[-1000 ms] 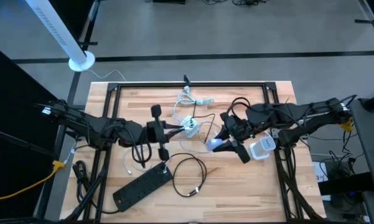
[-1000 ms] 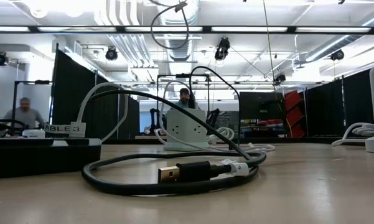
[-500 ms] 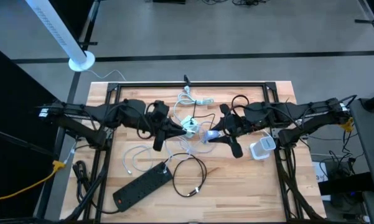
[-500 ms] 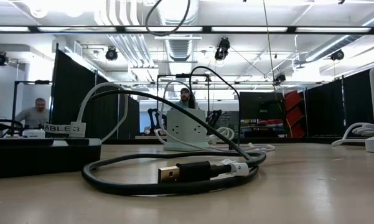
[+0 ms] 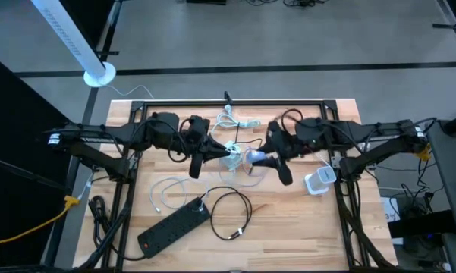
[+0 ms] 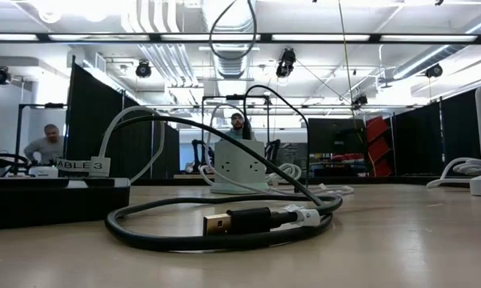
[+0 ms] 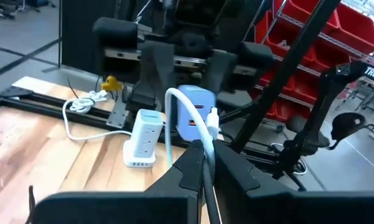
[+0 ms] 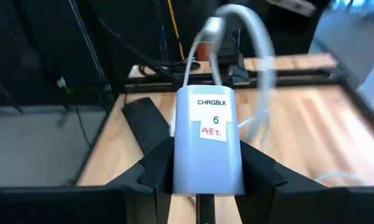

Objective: Insert USB
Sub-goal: Insert the white charger cable into the purple charger adapter

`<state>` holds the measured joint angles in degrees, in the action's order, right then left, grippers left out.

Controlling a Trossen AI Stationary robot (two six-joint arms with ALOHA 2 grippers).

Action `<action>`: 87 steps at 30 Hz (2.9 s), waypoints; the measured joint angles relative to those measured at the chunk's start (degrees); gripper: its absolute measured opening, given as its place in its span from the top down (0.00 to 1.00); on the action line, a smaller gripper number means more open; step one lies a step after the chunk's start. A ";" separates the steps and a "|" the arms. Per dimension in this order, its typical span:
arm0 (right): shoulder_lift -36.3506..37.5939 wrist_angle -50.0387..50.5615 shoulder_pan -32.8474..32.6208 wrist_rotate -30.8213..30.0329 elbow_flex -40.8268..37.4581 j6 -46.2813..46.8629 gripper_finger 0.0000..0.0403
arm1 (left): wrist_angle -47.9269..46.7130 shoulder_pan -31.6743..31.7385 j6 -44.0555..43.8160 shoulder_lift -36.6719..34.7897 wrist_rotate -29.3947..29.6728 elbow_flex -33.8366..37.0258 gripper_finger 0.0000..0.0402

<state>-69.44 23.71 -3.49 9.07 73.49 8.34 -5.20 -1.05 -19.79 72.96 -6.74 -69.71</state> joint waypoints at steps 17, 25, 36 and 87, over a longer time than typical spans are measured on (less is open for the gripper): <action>0.34 0.00 2.75 5.16 0.00 2.54 0.71 | -0.96 0.79 0.49 0.07 6.81 0.00 0.97; -0.52 4.47 0.37 -17.52 0.02 -5.56 0.71 | -7.40 4.93 -31.79 0.50 5.71 0.00 0.97; -6.16 4.34 -3.02 -28.92 0.09 -14.59 0.71 | -8.28 6.35 -42.50 5.14 2.39 0.00 0.97; -6.47 -0.37 -5.66 -36.60 1.25 -43.69 0.71 | -2.95 4.54 -40.51 2.71 -1.23 0.11 0.97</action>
<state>-75.91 23.35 -9.15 -27.53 74.74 -35.35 -8.14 3.49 -60.29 75.67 -7.97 -69.60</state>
